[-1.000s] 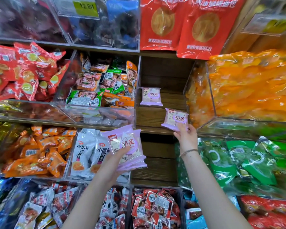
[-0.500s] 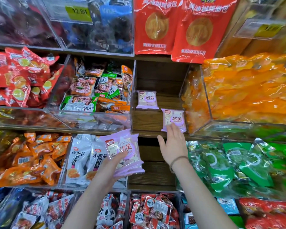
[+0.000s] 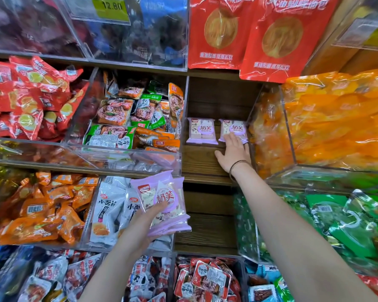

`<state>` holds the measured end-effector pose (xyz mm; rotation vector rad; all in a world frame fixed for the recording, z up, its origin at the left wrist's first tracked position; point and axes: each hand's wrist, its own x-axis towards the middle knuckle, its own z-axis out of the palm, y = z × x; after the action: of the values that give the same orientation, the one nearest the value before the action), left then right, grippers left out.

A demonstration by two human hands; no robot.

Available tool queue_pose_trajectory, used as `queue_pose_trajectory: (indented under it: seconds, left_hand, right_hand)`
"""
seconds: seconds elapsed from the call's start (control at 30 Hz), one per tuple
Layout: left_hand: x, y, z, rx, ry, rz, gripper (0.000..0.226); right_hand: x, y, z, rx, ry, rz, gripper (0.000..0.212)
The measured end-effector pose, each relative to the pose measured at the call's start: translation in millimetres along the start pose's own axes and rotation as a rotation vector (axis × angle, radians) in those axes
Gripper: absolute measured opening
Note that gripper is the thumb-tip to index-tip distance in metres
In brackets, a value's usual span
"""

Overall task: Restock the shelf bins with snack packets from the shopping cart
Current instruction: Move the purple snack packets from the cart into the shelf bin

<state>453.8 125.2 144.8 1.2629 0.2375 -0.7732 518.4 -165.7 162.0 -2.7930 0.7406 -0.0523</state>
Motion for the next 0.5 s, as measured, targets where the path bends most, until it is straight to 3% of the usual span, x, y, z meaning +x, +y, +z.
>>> queue_pose_trajectory:
  seconds: [0.23, 0.37, 0.43, 0.5]
  left_hand:
    - [-7, 3, 6, 0.014, -0.006, 0.012, 0.101]
    - [-10, 3, 10, -0.005, -0.018, -0.002, 0.103]
    - [-12, 0, 14, 0.012, -0.016, 0.0, 0.107]
    - [-16, -3, 20, 0.013, -0.038, -0.002, 0.085]
  right_hand:
    - [-16, 7, -5, 0.144, 0.061, -0.081, 0.069]
    - [-75, -5, -22, 0.462, 0.218, -0.182, 0.06]
    - [-120, -14, -21, 0.653, 0.189, -0.173, 0.046]
    - [-163, -25, -14, 0.734, 0.029, -0.131, 0.037]
